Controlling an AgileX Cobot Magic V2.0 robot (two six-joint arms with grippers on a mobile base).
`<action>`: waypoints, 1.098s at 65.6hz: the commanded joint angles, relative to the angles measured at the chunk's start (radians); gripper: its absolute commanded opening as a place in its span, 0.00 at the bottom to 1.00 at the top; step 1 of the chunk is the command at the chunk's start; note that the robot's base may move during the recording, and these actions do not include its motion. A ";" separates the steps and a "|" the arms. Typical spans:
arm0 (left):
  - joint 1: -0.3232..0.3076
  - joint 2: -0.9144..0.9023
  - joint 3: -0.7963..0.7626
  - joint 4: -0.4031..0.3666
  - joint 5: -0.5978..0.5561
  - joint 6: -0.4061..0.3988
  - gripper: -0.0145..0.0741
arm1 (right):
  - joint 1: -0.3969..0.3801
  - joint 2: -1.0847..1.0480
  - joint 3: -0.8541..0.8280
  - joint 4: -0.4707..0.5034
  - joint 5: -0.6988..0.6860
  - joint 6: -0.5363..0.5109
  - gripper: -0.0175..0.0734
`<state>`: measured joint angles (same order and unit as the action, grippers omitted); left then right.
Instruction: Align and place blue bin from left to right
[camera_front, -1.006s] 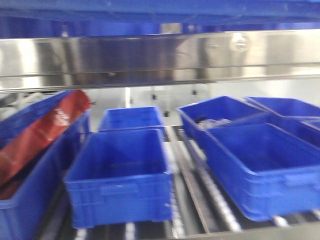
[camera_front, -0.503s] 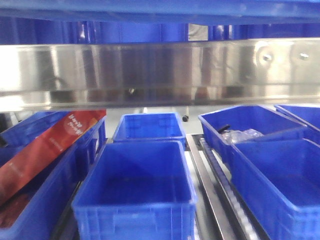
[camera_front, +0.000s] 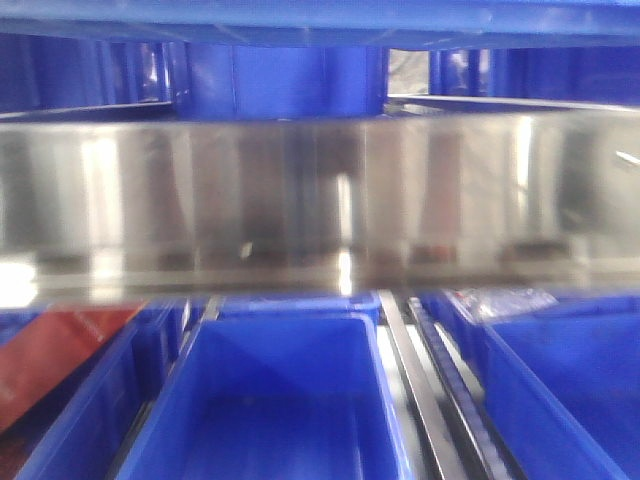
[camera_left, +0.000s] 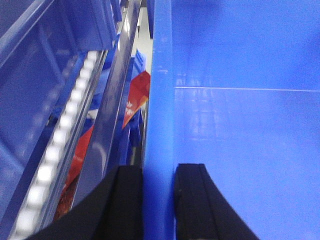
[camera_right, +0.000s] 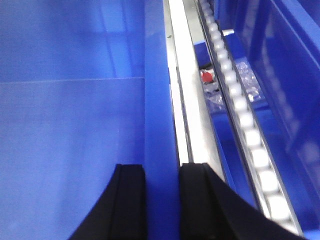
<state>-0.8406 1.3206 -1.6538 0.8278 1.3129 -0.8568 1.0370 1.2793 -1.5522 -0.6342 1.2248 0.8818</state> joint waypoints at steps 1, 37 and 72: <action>-0.020 -0.007 -0.011 -0.005 -0.108 0.000 0.04 | 0.013 -0.006 -0.010 -0.024 -0.299 0.002 0.01; -0.020 -0.007 -0.011 -0.005 -0.108 0.000 0.04 | 0.013 -0.006 -0.010 -0.024 -0.299 0.002 0.01; -0.020 -0.007 -0.011 -0.005 -0.108 0.000 0.04 | 0.013 -0.006 -0.010 -0.024 -0.299 0.002 0.01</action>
<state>-0.8406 1.3206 -1.6538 0.8278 1.3129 -0.8568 1.0370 1.2793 -1.5522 -0.6342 1.2248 0.8818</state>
